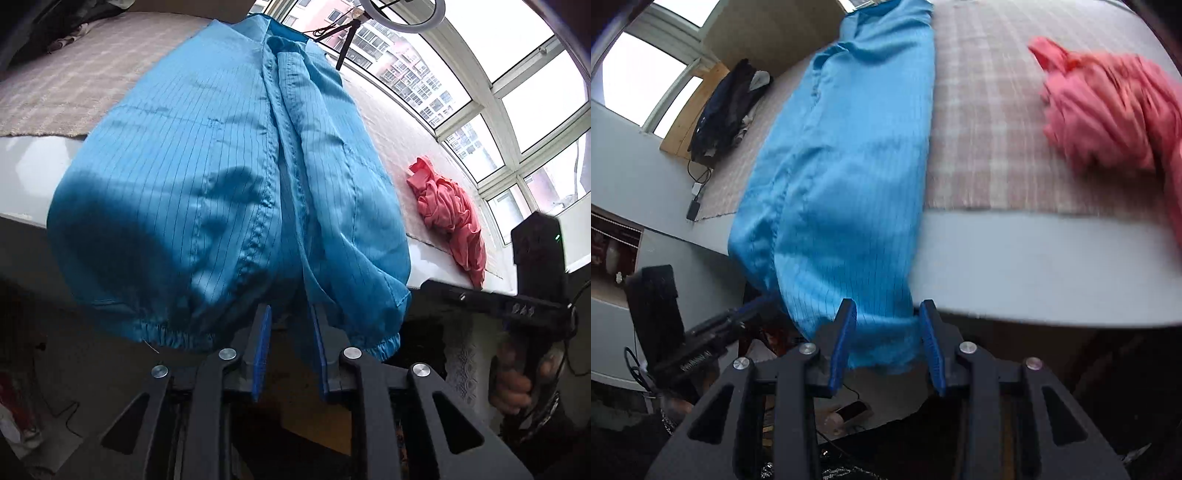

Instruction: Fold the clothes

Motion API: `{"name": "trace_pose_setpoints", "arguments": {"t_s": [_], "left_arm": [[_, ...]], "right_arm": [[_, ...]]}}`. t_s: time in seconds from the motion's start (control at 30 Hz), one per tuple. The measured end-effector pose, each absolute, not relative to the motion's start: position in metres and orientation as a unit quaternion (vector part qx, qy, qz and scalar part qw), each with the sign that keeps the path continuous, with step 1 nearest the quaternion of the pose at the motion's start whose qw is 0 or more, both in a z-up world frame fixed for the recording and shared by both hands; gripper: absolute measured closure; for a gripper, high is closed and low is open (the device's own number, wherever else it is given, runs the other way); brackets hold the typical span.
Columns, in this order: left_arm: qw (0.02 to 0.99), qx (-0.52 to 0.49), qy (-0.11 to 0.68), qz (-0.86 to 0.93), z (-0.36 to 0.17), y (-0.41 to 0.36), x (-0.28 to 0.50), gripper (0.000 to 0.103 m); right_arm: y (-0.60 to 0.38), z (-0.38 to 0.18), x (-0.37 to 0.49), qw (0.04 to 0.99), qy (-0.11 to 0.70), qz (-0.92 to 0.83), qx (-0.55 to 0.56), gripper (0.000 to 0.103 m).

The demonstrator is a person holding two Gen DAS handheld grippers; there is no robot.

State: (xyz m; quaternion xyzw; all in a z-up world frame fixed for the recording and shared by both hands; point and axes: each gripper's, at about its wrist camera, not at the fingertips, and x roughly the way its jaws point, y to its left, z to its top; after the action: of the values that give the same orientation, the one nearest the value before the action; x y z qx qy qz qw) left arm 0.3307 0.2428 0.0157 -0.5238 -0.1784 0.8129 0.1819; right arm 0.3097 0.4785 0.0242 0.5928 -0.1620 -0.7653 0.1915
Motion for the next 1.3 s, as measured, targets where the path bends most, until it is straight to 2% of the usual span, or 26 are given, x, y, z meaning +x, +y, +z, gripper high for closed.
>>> {"name": "trace_pose_setpoints", "arguments": {"t_s": [0.13, 0.2, 0.3, 0.53, 0.73, 0.8, 0.87, 0.9, 1.0, 1.07, 1.13, 1.23, 1.27, 1.3], "left_arm": [[0.211, -0.497, -0.132, 0.831, 0.050, 0.261, 0.316, 0.084], [0.231, -0.495, -0.103, 0.832, 0.059, 0.278, 0.299, 0.084], [0.253, -0.513, -0.074, 0.817, 0.053, 0.307, 0.270, 0.084], [0.255, -0.540, -0.003, 0.802, 0.028, 0.328, 0.247, 0.084], [0.237, -0.560, 0.002, 0.794, 0.013, 0.318, 0.233, 0.084], [0.235, -0.558, 0.002, 0.796, 0.011, 0.316, 0.230, 0.086], [0.236, -0.555, 0.008, 0.798, 0.011, 0.316, 0.229, 0.086], [0.236, -0.554, 0.011, 0.798, 0.011, 0.317, 0.229, 0.086], [0.237, -0.550, 0.019, 0.801, 0.011, 0.318, 0.230, 0.086], [0.239, -0.549, 0.019, 0.801, 0.011, 0.318, 0.229, 0.086], [0.241, -0.551, 0.015, 0.799, 0.010, 0.317, 0.229, 0.086], [0.242, -0.552, 0.009, 0.798, 0.010, 0.315, 0.229, 0.086], [0.242, -0.552, 0.006, 0.798, 0.010, 0.314, 0.229, 0.086], [0.243, -0.550, 0.002, 0.799, 0.010, 0.313, 0.232, 0.086]], "right_arm": [[0.491, 0.013, 0.333, 0.165, -0.180, -0.787, 0.566, 0.068], [0.489, 0.009, 0.340, 0.163, -0.146, -0.808, 0.547, 0.068], [0.479, -0.006, 0.345, 0.160, -0.081, -0.822, 0.540, 0.068], [0.466, -0.021, 0.331, 0.208, -0.083, -0.829, 0.512, 0.068], [0.450, -0.033, 0.321, 0.250, -0.110, -0.817, 0.508, 0.068], [0.446, -0.038, 0.319, 0.261, -0.128, -0.807, 0.513, 0.082], [0.444, -0.040, 0.320, 0.270, -0.147, -0.802, 0.512, 0.088], [0.441, -0.040, 0.321, 0.274, -0.151, -0.800, 0.512, 0.094], [0.424, -0.046, 0.332, 0.313, -0.152, -0.774, 0.529, 0.095], [0.410, -0.043, 0.350, 0.346, -0.104, -0.762, 0.537, 0.096], [0.420, -0.040, 0.358, 0.330, -0.094, -0.772, 0.535, 0.095], [0.456, -0.031, 0.355, 0.274, -0.139, -0.797, 0.520, 0.091], [0.469, -0.027, 0.352, 0.256, -0.159, -0.806, 0.510, 0.081], [0.477, -0.025, 0.347, 0.240, -0.172, -0.813, 0.502, 0.062]]}}
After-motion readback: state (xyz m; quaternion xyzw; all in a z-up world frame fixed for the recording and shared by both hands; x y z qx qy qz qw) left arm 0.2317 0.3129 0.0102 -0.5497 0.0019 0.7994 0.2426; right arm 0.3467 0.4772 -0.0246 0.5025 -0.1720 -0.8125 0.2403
